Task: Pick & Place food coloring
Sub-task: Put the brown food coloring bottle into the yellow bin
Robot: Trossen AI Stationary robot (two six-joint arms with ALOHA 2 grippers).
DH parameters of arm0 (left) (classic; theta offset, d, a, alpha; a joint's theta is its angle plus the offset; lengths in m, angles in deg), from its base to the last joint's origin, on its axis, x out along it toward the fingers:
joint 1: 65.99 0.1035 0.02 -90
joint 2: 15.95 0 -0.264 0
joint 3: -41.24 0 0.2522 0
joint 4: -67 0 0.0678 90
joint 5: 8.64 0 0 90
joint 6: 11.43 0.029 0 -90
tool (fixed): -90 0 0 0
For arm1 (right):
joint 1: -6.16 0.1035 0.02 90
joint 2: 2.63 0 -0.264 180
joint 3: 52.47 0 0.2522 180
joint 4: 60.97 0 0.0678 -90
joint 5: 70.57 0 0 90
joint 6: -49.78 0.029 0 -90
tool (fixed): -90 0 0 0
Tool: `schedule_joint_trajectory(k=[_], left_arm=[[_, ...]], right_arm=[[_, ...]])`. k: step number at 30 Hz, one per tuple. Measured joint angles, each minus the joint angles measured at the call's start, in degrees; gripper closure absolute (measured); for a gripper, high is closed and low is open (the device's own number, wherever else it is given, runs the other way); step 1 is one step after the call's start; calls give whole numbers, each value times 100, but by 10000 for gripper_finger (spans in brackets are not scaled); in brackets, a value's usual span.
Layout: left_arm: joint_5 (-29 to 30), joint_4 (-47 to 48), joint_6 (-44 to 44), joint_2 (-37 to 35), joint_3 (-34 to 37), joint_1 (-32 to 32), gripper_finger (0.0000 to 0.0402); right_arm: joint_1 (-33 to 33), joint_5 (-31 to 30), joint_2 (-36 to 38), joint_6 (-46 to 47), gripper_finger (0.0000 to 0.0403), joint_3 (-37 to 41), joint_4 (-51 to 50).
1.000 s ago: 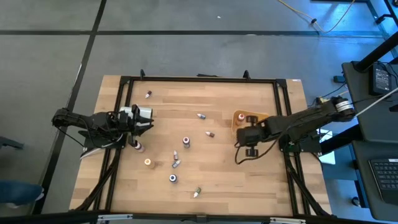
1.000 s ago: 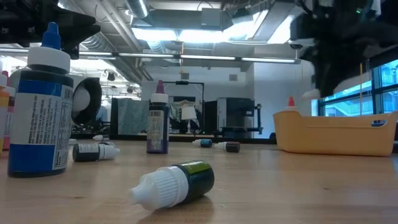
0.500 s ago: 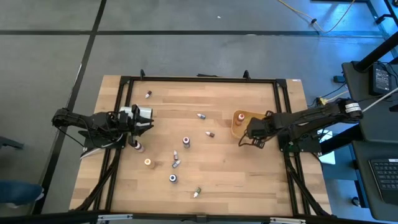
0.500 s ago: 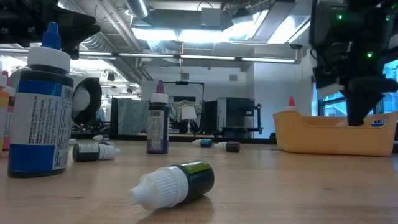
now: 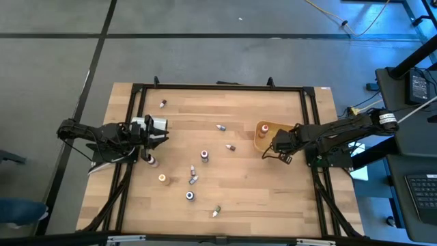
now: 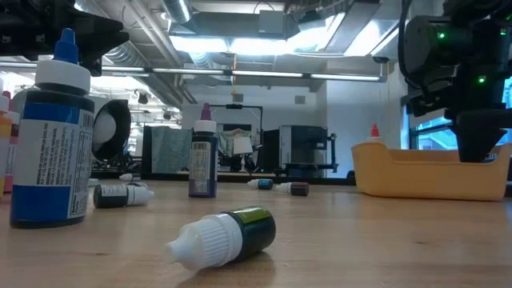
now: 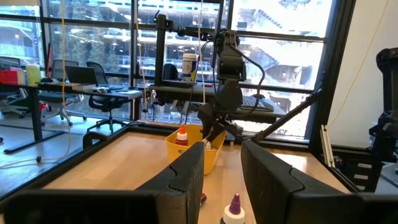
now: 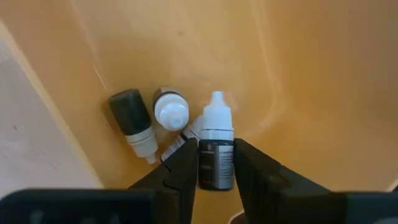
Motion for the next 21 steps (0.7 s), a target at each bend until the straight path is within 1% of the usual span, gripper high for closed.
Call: schedule_joint_trajectory(k=[7,10,13,18,21], left_arm=[[1,-1,0,0,1,1,295],[0,0,0,0,2,0,296],[2,-1,0,0,1,0,298],[2,0,-2,0,2,0,299],[0,0,-1,0,1,0,299]], right_arm=[[0,1,0,-129,272,-10,-123],[0,0,-2,35,269,-232,-468],[0,-53,0,170,268,-618,-787],[23,-88,0,138,268,-1272,-414],[33,-92,0,-164,268,-1479,309]])
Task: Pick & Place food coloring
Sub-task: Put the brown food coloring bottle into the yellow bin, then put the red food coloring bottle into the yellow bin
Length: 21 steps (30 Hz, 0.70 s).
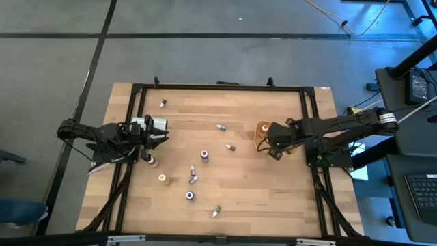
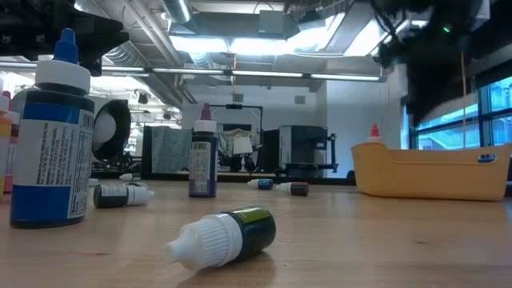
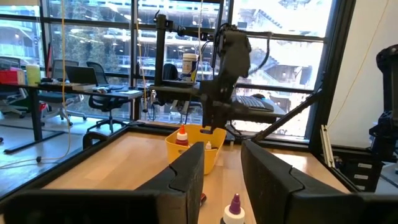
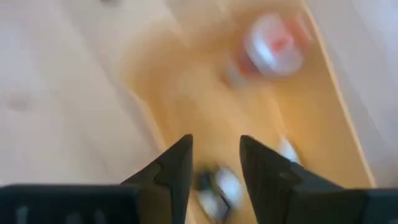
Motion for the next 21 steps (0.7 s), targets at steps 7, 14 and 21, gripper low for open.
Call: schedule_joint_trajectory(k=[7,14,21], left_arm=[[2,0,-1,0,1,2,295],[2,-1,-1,0,0,2,298],[4,-2,-1,0,-1,1,299]], right_arm=[[0,719,-146,-2231,268,255,3153],[-38,883,-904,-2552,268,-290,3105],[-98,744,-1995,-2857,268,-947,3018]])
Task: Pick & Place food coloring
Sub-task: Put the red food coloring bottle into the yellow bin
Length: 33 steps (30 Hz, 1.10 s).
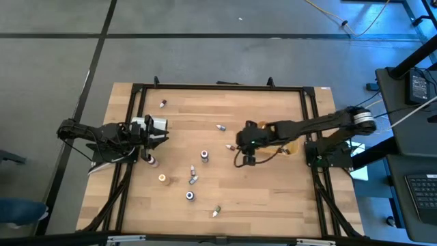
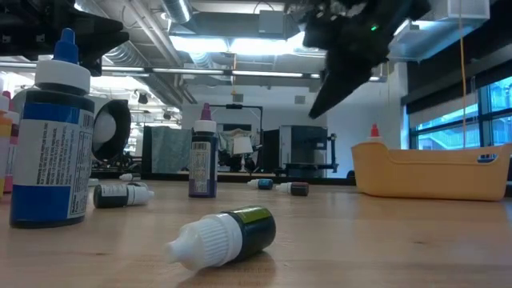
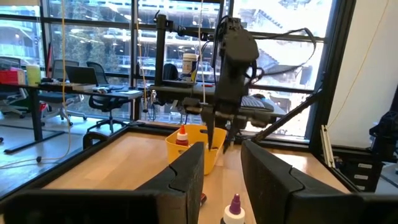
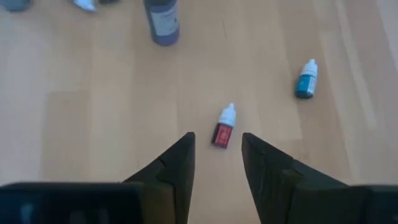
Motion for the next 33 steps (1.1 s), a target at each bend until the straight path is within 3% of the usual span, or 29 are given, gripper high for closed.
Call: schedule_joint_trajectory(k=[13,18,24,28,33], left_arm=[[3,-2,2,0,1,1,299],[9,0,2,0,2,0,295],[11,0,2,0,2,1,298],[12,-1,2,0,2,-1,299],[9,0,2,0,0,1,299]], right_arm=[[0,-391,-1460,-278,267,-350,284],[0,-868,-1658,-280,267,-346,396],[-8,-796,-1684,-263,265,-346,459],[-102,-365,-1684,-102,240,-346,505],[-157,-550,-1684,-245,201,-346,498]])
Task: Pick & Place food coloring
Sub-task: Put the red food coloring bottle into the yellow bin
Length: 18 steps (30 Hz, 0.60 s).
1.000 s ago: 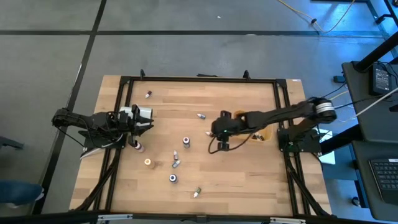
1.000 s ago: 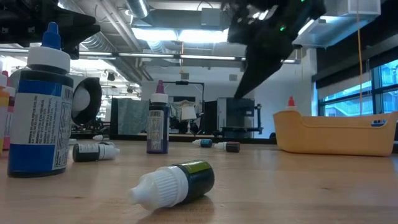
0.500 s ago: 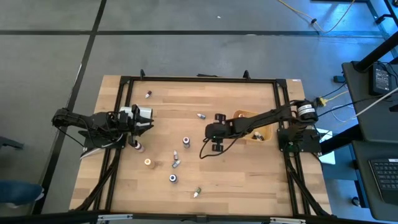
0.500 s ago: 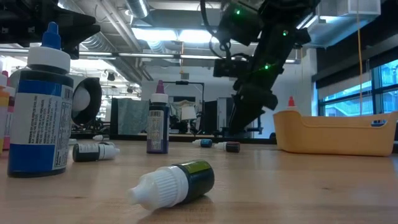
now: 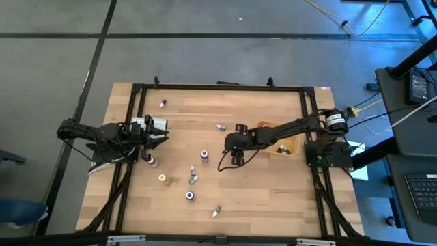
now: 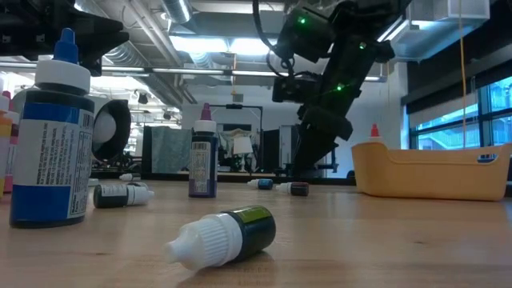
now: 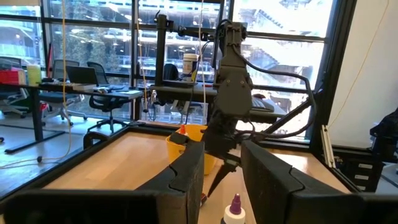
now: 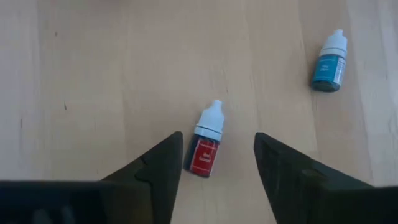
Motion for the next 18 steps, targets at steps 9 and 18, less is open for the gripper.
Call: schedule_joint_trajectory(k=[9,18], left_arm=[[2,0,0,0,0,-2,300],[2,1,0,0,1,-2,295]], right_arm=[[-69,-2,0,431,188,12,48],[-160,137,-105,418,205,210,188]])
